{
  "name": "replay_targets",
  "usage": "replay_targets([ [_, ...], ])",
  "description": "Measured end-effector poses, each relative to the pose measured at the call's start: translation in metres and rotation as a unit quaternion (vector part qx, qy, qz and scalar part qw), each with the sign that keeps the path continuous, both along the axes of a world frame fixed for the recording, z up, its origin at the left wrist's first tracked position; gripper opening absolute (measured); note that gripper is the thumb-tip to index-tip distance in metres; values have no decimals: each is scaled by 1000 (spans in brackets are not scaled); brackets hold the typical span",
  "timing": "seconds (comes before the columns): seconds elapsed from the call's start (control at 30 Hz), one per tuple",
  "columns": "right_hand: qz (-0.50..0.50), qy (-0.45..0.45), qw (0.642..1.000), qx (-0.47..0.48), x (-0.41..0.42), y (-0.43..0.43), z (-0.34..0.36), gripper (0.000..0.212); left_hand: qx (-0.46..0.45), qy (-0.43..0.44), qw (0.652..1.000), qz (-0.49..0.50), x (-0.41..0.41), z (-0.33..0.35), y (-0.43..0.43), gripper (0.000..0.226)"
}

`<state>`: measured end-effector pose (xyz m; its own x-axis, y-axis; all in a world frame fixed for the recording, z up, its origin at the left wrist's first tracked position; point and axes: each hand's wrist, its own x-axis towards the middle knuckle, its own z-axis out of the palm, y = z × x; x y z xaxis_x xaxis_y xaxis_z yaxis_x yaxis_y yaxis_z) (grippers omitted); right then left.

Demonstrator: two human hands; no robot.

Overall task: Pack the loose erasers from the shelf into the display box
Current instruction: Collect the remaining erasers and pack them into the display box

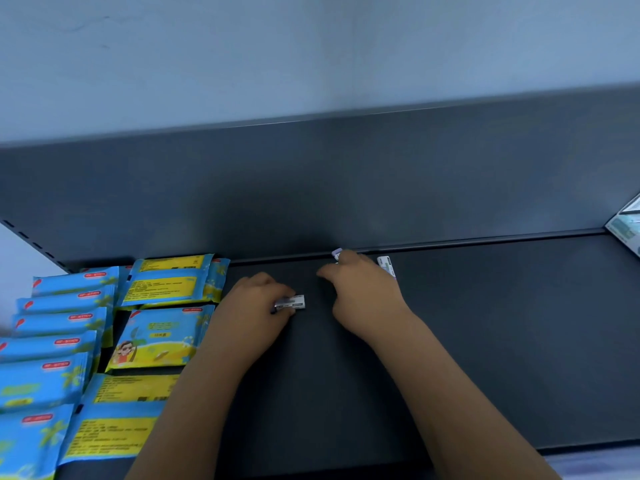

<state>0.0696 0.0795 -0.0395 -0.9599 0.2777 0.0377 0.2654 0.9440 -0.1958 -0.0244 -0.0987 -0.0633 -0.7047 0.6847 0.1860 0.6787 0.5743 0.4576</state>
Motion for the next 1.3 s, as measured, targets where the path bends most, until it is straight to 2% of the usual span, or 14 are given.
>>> replay_targets([
  [0.07, 12, 10, 1000, 8, 0, 7, 0, 51, -1, -3, 1000, 1, -1, 0, 1, 22],
  [0.23, 49, 12, 998, 41, -6, 21, -3, 23, 0, 6, 1000, -1, 1, -1, 2, 21],
  [0.4, 27, 62, 996, 54, -11, 23, -16, 15, 9, 10, 1000, -4, 2, -1, 1, 22],
  [0.57, 43, 85, 995, 9, 0, 21, -16, 13, 19, 7, 1000, -10, 3, -1, 2, 22],
  [0.7, 41, 135, 989, -46, 16, 24, -10, 16, 81, 24, 996, -16, 8, 6, 9, 27],
  [0.83, 28, 165, 984, -53, 36, 36, -4, 16, 123, 61, 990, -38, 19, 15, 25, 31],
  [0.97, 3, 194, 978, -70, 58, 57, 2, 10, 113, 61, 990, -63, 32, 20, 43, 32],
  [1.1, -7, 227, 969, -94, 84, 81, 5, 15, 101, 66, 989, -82, 52, 23, 67, 32],
  [1.3, -17, 253, 959, -128, 130, 131, -6, 25, 98, 83, 990, -61, 96, 25, 117, 31],
])
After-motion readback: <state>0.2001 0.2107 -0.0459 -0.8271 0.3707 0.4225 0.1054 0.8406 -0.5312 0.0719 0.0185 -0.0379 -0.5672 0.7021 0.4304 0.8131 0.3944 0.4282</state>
